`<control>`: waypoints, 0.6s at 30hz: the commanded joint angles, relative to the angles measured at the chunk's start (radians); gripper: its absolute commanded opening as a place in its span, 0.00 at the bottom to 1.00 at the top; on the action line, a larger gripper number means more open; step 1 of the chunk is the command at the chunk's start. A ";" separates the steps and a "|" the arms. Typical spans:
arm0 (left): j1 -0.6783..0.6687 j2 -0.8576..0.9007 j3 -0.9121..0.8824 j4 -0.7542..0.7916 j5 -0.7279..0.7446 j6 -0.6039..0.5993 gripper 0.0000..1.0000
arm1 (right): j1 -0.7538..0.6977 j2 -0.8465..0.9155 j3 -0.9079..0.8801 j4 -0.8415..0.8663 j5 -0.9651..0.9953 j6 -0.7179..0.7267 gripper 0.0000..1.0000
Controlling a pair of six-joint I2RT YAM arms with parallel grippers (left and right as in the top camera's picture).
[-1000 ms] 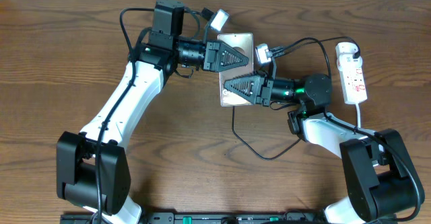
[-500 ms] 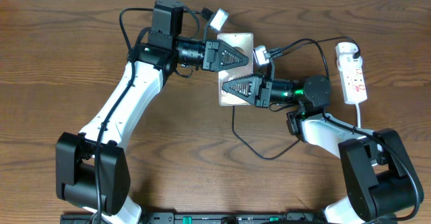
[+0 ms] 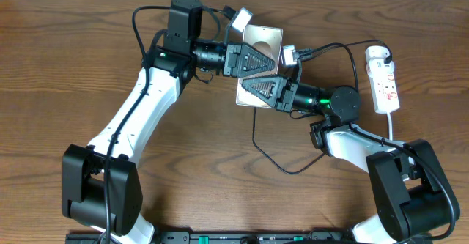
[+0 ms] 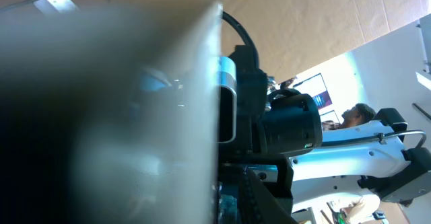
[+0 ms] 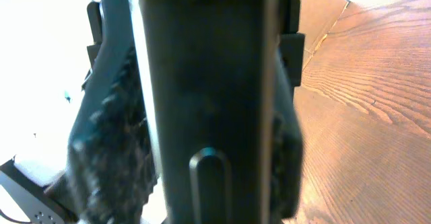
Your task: Plug charger to phone and switch on socket
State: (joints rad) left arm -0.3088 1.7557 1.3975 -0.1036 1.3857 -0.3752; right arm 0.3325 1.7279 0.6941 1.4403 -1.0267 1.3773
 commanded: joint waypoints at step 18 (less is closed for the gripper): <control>-0.003 -0.024 0.023 0.043 0.016 -0.004 0.19 | 0.010 0.002 0.005 0.014 0.094 0.089 0.01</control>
State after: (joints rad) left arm -0.3096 1.7557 1.3975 -0.0769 1.3766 -0.3889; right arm 0.3397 1.7279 0.6941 1.4548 -0.9924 1.4406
